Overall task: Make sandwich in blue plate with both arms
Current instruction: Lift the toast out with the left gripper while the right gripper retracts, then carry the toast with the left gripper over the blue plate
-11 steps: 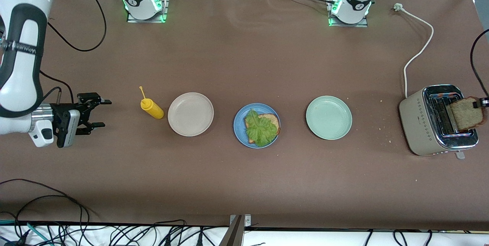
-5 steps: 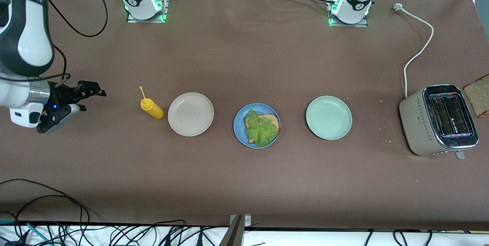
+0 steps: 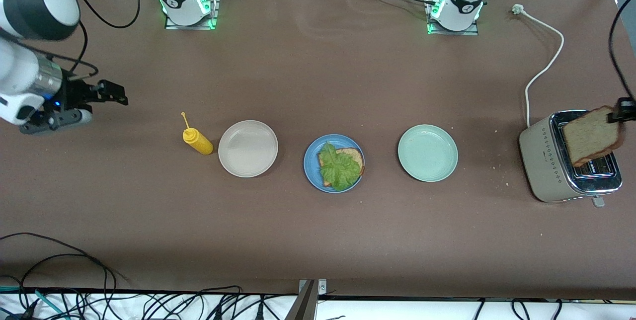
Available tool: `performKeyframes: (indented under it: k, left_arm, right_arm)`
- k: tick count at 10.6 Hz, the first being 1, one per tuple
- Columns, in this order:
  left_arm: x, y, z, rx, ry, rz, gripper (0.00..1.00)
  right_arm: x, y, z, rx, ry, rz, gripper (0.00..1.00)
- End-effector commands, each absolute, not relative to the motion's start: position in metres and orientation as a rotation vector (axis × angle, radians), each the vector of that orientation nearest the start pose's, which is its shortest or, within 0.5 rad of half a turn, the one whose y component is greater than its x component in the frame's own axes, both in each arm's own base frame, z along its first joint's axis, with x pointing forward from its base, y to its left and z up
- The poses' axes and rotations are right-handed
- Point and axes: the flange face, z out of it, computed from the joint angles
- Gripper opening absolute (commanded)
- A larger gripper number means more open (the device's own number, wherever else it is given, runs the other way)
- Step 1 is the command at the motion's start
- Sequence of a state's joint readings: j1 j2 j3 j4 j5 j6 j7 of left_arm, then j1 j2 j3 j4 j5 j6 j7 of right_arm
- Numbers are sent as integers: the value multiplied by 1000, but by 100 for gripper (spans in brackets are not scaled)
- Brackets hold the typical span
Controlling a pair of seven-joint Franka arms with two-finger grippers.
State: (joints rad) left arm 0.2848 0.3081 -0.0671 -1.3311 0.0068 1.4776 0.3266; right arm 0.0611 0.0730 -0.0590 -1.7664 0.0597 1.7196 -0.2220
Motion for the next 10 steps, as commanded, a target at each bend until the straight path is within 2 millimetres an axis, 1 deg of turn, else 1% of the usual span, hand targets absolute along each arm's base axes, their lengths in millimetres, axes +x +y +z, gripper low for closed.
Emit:
performKeyframes:
  k: [1, 2, 3, 4, 5, 6, 7, 8, 9, 10]
  left_arm:
    - [642, 84, 506, -3390, 131, 292, 0]
    - [648, 55, 496, -3437, 111, 331, 0]
    - [654, 20, 482, -3481, 100, 393, 0]
    - [659, -23, 471, -3540, 72, 464, 0]
    - [661, -66, 459, -3586, 30, 552, 0]
    - [665, -105, 446, -3615, -31, 599, 0]
    - [669, -142, 436, -3651, -80, 580, 0]
    - [669, -178, 422, -3686, -97, 618, 0]
    - [668, -212, 404, -3715, -178, 701, 0]
    - [668, -240, 383, -3726, -296, 769, 0]
  right_arm:
    - [542, -8, 573, -3083, -196, 60, 100]
    - [545, -8, 594, -3085, -200, 39, 100]
    - [544, -8, 603, -3088, -202, 42, 100]
    - [542, -10, 607, -3097, -175, 39, 100]
    - [541, -12, 606, -3123, -175, 47, 100]
    - [539, -12, 606, -3131, -164, 79, 100]
    - [539, -12, 605, -3134, -131, 82, 100]
    - [539, -13, 605, -3160, -115, 87, 100]
    - [539, -13, 605, -3202, -106, 95, 100]
    - [537, -14, 603, -3201, -100, 115, 100]
